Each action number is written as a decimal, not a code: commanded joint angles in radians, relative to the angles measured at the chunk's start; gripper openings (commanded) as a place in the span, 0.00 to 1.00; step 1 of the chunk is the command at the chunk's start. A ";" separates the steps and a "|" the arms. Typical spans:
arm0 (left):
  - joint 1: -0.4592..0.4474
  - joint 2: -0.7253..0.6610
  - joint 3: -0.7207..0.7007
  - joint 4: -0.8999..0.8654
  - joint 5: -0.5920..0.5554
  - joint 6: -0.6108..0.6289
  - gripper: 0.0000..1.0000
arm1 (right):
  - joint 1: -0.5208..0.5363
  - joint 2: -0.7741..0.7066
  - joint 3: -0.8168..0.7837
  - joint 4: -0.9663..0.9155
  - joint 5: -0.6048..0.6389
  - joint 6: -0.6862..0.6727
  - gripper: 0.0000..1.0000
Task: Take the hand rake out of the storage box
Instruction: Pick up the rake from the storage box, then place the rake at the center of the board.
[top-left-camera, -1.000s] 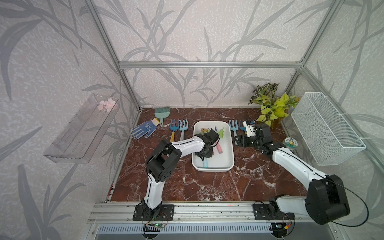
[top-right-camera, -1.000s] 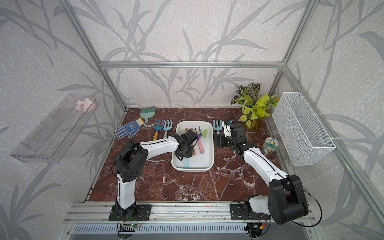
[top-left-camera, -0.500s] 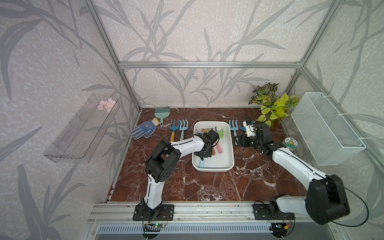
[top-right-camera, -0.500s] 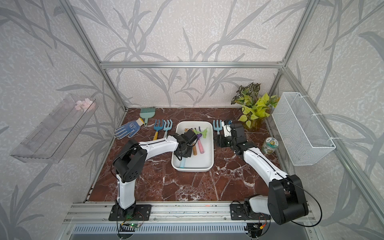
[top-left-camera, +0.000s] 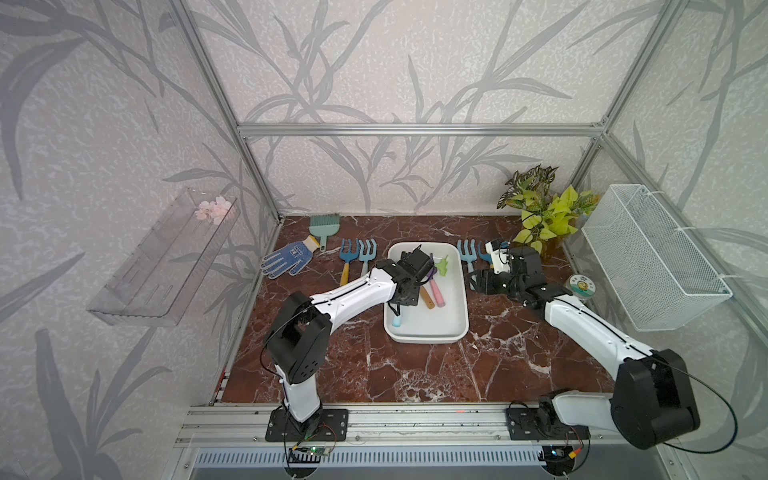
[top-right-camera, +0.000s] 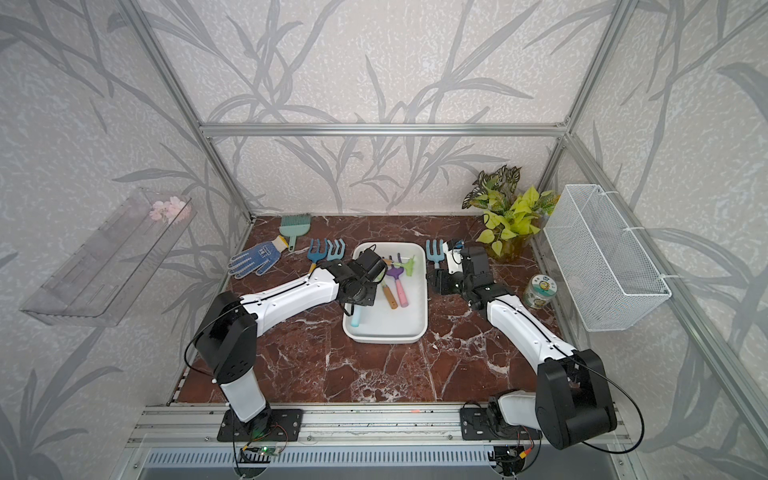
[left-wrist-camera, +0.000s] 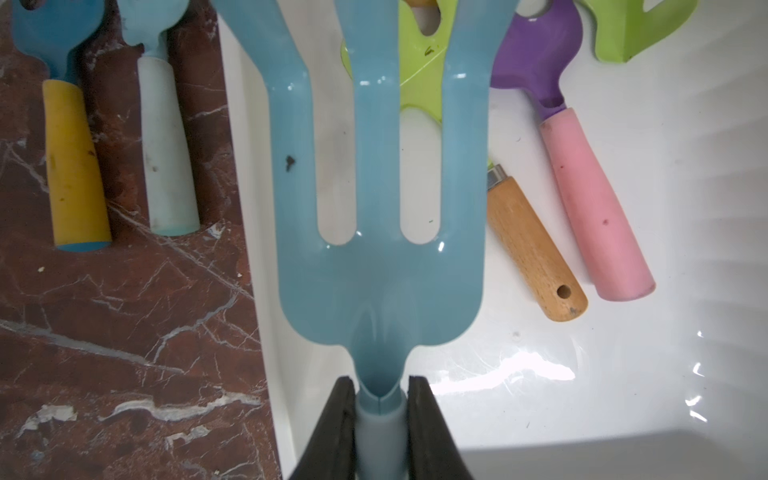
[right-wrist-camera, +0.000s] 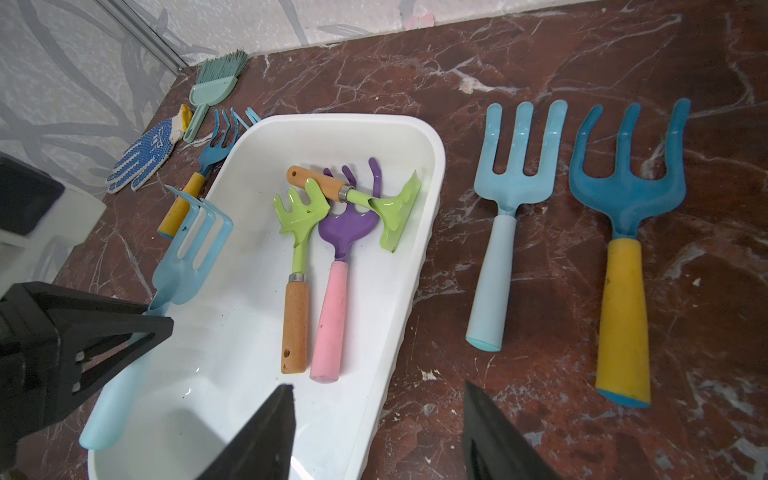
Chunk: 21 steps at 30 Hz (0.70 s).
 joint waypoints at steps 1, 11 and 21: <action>-0.005 -0.048 0.030 -0.040 -0.041 0.027 0.14 | -0.003 -0.013 -0.005 0.016 -0.013 -0.012 0.64; -0.005 -0.137 0.005 -0.086 -0.129 0.026 0.13 | -0.003 -0.017 -0.003 0.013 -0.023 -0.017 0.64; 0.115 -0.249 -0.059 -0.138 -0.160 0.085 0.11 | -0.003 -0.019 0.000 0.006 -0.030 -0.021 0.64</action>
